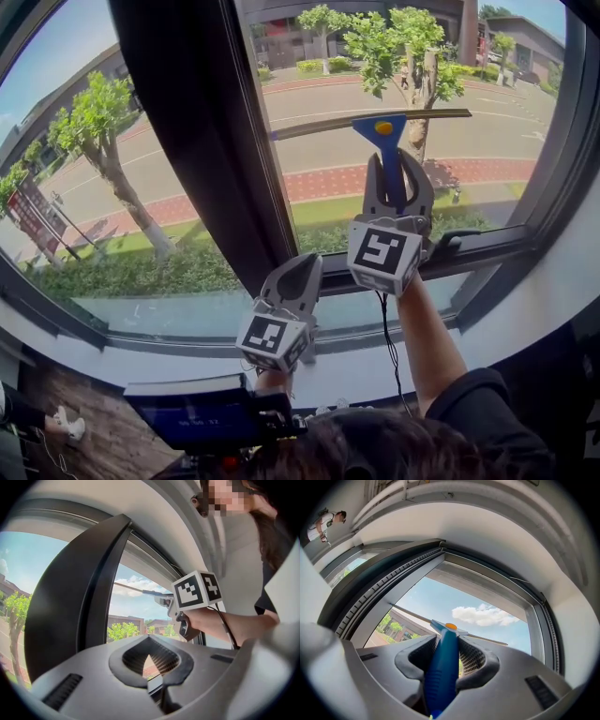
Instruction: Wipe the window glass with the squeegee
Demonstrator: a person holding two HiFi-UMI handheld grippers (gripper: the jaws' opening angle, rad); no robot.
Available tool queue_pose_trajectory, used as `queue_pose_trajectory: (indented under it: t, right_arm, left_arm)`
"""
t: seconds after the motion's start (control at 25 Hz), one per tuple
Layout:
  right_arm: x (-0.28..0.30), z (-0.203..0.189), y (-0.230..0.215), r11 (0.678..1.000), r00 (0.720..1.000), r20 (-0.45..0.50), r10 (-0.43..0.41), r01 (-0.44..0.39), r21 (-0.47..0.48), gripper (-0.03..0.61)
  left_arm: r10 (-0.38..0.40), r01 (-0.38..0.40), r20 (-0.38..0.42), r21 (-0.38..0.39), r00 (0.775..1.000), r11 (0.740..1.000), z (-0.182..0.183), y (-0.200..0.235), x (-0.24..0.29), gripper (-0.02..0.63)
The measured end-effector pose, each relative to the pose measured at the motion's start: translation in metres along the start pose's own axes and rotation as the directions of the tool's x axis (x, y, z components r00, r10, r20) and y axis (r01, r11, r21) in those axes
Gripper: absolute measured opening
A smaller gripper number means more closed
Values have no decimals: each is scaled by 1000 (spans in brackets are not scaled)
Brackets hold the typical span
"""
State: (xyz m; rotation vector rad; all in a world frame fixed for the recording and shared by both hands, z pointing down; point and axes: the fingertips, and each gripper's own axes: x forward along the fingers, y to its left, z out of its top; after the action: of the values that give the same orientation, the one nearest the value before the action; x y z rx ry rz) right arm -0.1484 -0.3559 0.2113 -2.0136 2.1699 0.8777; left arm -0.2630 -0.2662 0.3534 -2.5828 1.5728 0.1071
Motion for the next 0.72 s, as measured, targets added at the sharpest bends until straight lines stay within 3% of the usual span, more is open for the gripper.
queue_pose_trajectory:
  t: [0.24,0.72]
  right_arm:
    - [-11,-20,5,1000,999,-32,9,-8,20,141]
    - [-33,-59,22,997,995,-78,64,-67,-42,141]
  left_arm:
    - [5,-5,-3,-14,1000,1000,-1,1,-1,2]
    - [-4,3,-12,-8,1000,1000,0,0,-1,2]
